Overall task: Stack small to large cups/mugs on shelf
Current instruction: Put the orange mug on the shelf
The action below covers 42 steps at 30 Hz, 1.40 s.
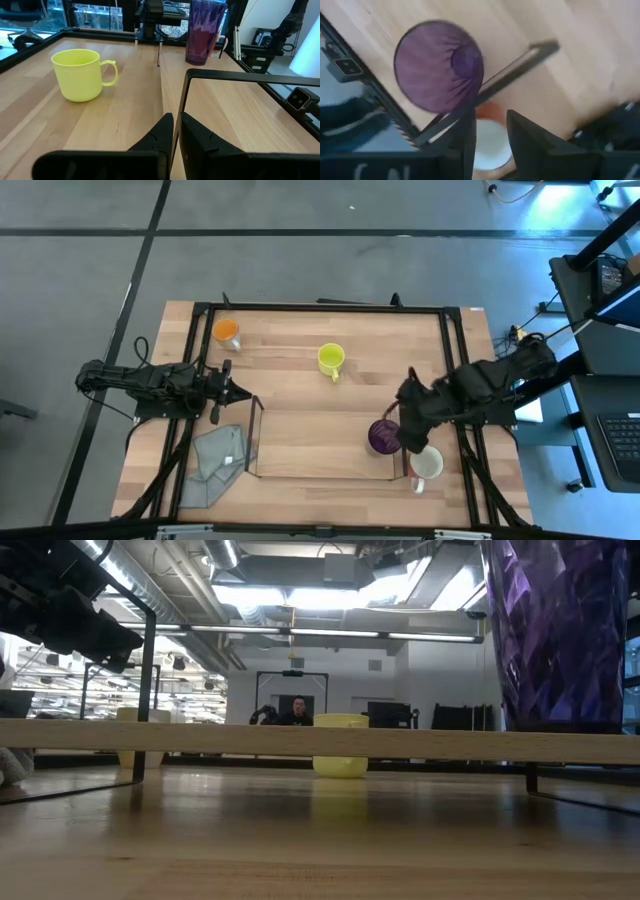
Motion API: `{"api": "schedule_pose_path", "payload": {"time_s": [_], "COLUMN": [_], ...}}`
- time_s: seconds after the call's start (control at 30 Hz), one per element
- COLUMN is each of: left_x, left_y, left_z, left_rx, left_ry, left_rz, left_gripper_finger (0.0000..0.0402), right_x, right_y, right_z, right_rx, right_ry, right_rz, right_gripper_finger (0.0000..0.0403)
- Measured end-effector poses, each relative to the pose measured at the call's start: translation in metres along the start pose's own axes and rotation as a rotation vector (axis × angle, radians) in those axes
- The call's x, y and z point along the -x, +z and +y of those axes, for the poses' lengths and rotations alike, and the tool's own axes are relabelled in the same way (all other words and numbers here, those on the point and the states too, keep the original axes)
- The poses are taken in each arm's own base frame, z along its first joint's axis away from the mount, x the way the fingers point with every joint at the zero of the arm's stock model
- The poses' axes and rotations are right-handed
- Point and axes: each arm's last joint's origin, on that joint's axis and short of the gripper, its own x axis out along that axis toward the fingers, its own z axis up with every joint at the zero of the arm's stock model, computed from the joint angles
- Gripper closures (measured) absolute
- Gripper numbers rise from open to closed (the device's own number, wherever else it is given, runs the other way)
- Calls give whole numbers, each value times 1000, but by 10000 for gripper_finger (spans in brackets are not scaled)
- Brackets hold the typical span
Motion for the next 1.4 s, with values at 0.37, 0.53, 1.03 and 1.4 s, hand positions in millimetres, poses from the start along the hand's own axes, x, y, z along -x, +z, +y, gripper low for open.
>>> {"api": "schedule_pose_path", "payload": {"time_s": [0.37, 0.53, 1.03, 1.4], "left_x": [0, 0, 0, 0], "left_y": [0, 0, 0, 0], "left_z": [0, 0, 0, 0], "left_rx": [0, 0, 0, 0], "left_ry": [0, 0, 0, 0], "left_rz": [0, 0, 0, 0], "left_gripper_finger": [376, 376, 376, 376], "right_x": [-14, -38, -89, -112], "right_y": [-98, -110, -110, -116], "right_z": [8, 5, -9, -12], "right_rx": [-527, -636, -684, -677], "right_ry": [-54, -133, -303, -287], "right_rz": [-35, 2, 61, 58], "right_gripper_finger": [292, 292, 292, 292]}}
